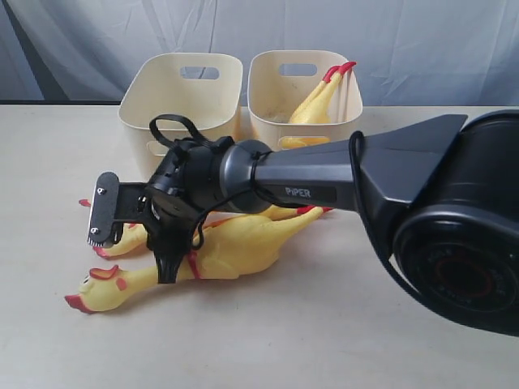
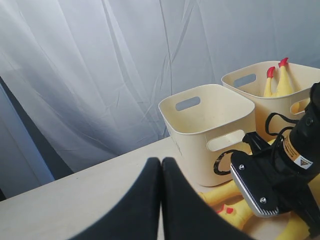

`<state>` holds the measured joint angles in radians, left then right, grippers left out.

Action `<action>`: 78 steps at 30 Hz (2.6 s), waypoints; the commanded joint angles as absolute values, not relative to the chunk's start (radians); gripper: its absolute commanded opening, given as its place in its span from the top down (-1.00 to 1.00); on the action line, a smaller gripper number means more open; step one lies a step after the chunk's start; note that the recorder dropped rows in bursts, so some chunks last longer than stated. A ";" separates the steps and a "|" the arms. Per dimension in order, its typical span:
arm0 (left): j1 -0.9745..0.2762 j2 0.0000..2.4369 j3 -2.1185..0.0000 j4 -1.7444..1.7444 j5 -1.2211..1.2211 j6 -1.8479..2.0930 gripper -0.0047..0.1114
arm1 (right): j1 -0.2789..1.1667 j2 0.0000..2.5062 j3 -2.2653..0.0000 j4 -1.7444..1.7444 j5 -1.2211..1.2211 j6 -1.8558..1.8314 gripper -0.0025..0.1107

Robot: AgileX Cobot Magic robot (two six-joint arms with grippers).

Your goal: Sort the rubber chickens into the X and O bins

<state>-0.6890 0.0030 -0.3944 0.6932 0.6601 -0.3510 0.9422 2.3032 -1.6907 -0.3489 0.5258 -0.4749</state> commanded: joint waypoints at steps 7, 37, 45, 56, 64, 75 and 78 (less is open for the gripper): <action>-0.691 0.000 -0.388 0.693 0.660 -0.360 0.92 | 0.937 2.317 -1.692 -0.374 0.572 -0.477 0.95; -0.691 0.000 -0.388 0.693 0.660 -0.360 0.92 | 0.935 2.078 -1.802 -0.240 0.650 -0.241 0.97; -0.691 0.000 -0.388 0.693 0.660 -0.360 0.92 | 0.862 2.038 -1.802 -0.694 0.654 0.330 0.97; -0.691 0.000 -0.388 0.693 0.660 -0.360 0.92 | 0.651 2.077 -1.802 -0.888 0.572 0.604 0.97; -0.691 0.000 -0.388 0.693 0.658 -0.360 0.92 | 0.595 2.135 -1.802 -1.075 0.468 0.706 0.97; -0.691 0.000 -0.388 0.693 0.656 -0.360 0.92 | 0.567 2.161 -1.802 -1.138 0.534 0.794 0.97; -0.691 0.000 -0.388 0.693 0.656 -0.360 0.92 | 0.561 2.163 -1.802 -1.135 0.537 0.794 0.97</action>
